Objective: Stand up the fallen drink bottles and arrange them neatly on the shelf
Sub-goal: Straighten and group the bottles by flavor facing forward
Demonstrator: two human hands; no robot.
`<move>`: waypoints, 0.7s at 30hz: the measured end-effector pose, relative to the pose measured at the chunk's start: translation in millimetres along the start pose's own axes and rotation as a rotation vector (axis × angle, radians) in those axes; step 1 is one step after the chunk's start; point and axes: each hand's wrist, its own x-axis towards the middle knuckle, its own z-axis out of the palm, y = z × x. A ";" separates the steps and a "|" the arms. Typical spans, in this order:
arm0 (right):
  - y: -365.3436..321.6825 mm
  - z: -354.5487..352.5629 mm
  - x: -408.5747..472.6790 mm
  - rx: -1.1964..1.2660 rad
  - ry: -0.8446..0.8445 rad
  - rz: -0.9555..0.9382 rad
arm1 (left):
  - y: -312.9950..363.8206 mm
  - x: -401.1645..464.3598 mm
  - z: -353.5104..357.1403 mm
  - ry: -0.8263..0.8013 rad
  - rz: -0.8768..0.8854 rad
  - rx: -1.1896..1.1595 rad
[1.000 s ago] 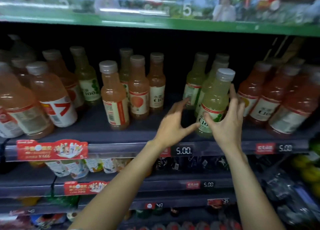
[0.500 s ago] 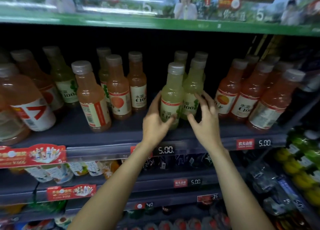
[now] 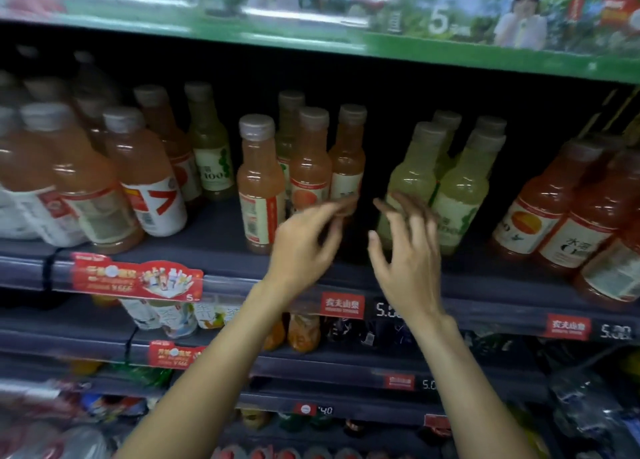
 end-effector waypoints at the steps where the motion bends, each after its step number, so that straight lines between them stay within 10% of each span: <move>1: -13.0 8.0 3.4 0.046 -0.003 -0.018 | -10.8 -6.6 -17.1 0.148 0.072 0.075; 4: -52.6 35.3 13.6 0.171 -0.028 0.003 | -48.3 -15.4 -57.6 0.357 -0.041 0.198; 9: -99.2 76.3 26.3 0.245 -0.031 0.132 | -74.3 -8.9 -74.2 0.029 -0.464 -0.143; 17: -105.4 85.5 22.7 0.290 0.133 0.303 | -77.0 3.7 -72.8 -0.217 -0.367 -0.315; 21: -88.6 75.4 20.8 0.199 0.174 0.337 | -99.7 27.8 -58.4 0.004 -0.373 -0.281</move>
